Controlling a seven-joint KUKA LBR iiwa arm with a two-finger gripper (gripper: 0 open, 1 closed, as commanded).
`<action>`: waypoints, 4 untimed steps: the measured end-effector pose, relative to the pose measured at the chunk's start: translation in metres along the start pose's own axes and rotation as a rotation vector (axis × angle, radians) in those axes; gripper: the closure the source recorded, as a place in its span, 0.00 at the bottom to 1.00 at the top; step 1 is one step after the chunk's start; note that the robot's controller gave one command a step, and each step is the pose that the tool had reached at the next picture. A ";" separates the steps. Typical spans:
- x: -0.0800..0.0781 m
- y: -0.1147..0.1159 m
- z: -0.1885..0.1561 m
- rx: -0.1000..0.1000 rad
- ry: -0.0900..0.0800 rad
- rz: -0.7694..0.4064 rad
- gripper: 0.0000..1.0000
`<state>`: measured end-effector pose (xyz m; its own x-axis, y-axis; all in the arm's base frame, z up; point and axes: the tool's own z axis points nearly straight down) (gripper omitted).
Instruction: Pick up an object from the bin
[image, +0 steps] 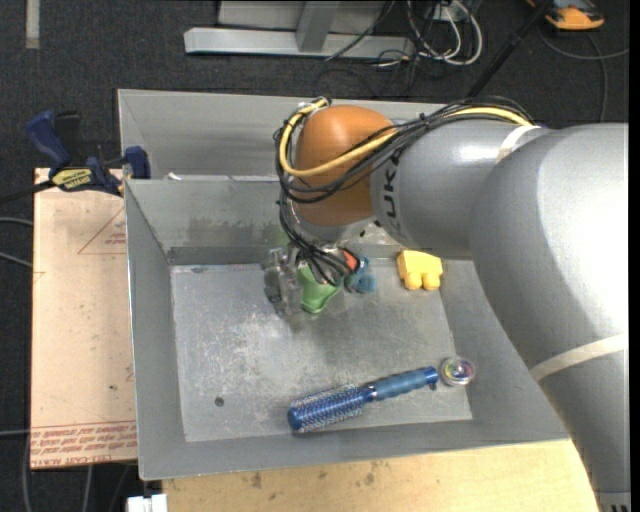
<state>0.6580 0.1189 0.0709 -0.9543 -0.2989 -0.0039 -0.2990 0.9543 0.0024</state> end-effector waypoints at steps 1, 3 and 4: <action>0.043 -0.003 -0.129 0.002 -0.007 0.157 1.00; 0.045 -0.041 -0.034 0.003 -0.022 0.330 0.00; 0.033 -0.051 -0.078 0.003 -0.005 0.073 0.00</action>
Offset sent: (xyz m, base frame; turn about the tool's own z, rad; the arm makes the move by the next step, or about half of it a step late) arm -0.0422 -0.0164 0.1243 0.1571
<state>0.6420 0.0600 0.1489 -0.9734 -0.2290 -0.0086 -0.2290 0.9734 -0.0005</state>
